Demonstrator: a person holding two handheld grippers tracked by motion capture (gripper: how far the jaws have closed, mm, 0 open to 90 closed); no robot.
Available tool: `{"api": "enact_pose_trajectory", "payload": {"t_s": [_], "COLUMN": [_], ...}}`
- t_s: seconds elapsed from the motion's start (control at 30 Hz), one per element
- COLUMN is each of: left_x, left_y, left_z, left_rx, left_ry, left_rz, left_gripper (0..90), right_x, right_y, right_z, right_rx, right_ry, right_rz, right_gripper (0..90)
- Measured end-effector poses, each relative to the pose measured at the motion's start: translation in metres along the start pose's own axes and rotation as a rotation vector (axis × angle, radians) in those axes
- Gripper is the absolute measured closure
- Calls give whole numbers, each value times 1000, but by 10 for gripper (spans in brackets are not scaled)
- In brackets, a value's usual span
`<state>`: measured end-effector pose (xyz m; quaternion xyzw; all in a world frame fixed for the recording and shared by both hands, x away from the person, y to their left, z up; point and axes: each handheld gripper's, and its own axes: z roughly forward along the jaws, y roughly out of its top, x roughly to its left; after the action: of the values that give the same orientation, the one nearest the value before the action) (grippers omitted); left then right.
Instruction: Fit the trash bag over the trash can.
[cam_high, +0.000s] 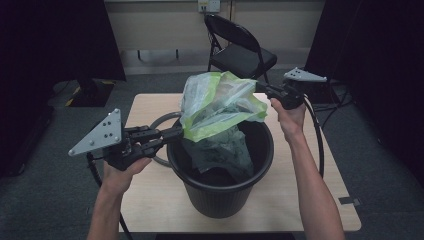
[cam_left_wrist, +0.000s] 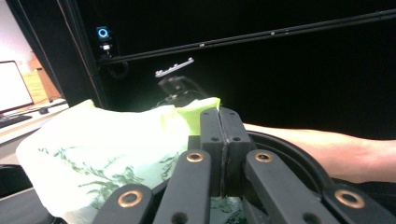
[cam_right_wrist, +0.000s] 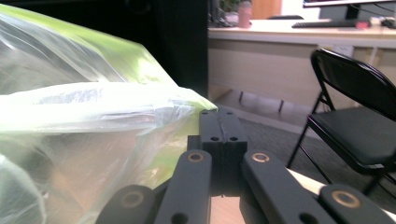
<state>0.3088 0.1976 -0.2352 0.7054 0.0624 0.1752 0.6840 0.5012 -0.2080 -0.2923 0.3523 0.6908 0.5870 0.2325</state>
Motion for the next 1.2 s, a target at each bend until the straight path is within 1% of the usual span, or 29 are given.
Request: {"api": "enact_pose_trajectory", "payload": {"t_s": [0.07, 0.1, 0.13, 0.17, 0.2, 0.23, 0.27, 0.3, 0.33, 0.37, 0.4, 0.57, 0.63, 0.67, 0.73, 0.77, 0.8, 0.83, 0.9, 0.97, 1.0, 1.03, 1.07, 1.1, 1.13, 1.17, 1.2], "left_x": [-5, -8, -9, -8, -8, -7, -5, -3, -1, 3, 6, 25, 31, 33, 37, 40, 42, 46, 53, 62, 68, 74, 80, 89, 99, 108, 113], "left_y": [3, 5, 6, 6, 6, 5, 5, 5, 5, 4, 4, 3, 2, 1, -2, -3, -5, -7, -12, -17, -21, -25, -30, -36, -42, -50, -54], "left_z": [1, 1, 2, 2, 3, 3, 4, 4, 4, 4, 4, -3, -6, -8, -13, -15, -16, -16, -14, -8, -4, 0, 4, 8, 13, 19, 22], "left_rx": [13, 24, 29, 20, 14, 15, 12, 11, 5, -7, -13, -66, -86, -92, -96, -97, -97, -89, -76, -42, -30, -12, -10, -7, 17, 34, 36], "left_ry": [-1, 6, 5, -5, -8, -9, -2, 3, 7, 14, 16, 12, 1, 3, 19, 20, 32, 46, 59, 94, 101, 122, 148, 160, 182, 214, 200], "left_rz": [25, 40, 46, 39, 35, 39, 28, 18, 10, -7, -19, -66, -83, -90, -105, -114, -122, -129, -152, -173, -187, -196, -205, -220, -249, -282, -298], "left_gripper": [900, 900, 900, 900, 900, 888, 842, 752, 684, 651, 620, 523, 505, 500, 485, 484, 484, 484, 473, 437, 420, 395, 361, 335, 325, 294, 254], "right_x": [-5, -6, -7, -8, -8, -8, -8, -7, -6, -5, -3, 5, 7, 7, 5, 5, 5, 5, 8, 11, 13, 15, 18, 20, 21, 23, 26], "right_y": [-2, -3, -3, -3, -3, -3, -2, -1, -1, 0, 2, 8, 9, 8, 6, 5, 4, 4, 6, 8, 10, 12, 14, 15, 17, 18, 19], "right_z": [3, 3, 4, 4, 4, 4, 4, 3, 3, 2, 2, 2, 3, 3, 6, 7, 8, 9, 11, 12, 12, 13, 14, 15, 16, 17, 18], "right_rx": [14, 18, 20, 23, 25, 20, 13, 8, 5, 2, -1, -20, -22, -28, -23, -18, -16, -20, -25, -34, -37, -35, -32, -33, -36, -43, -45], "right_ry": [-36, -49, -58, -60, -72, -67, -55, -47, -34, -17, -12, 39, 45, 46, 53, 47, 49, 56, 83, 102, 118, 133, 144, 152, 160, 171, 180], "right_rz": [6, 5, 9, 10, 7, 8, 11, 8, 8, 6, -2, -24, -29, -23, -12, -16, -15, -14, -18, -27, -32, -40, -48, -57, -55, -55, -61], "right_gripper": [900, 900, 900, 900, 900, 900, 900, 900, 900, 900, 900, 900, 900, 900, 900, 900, 900, 900, 900, 900, 900, 900, 900, 900, 900, 890, 881]}}
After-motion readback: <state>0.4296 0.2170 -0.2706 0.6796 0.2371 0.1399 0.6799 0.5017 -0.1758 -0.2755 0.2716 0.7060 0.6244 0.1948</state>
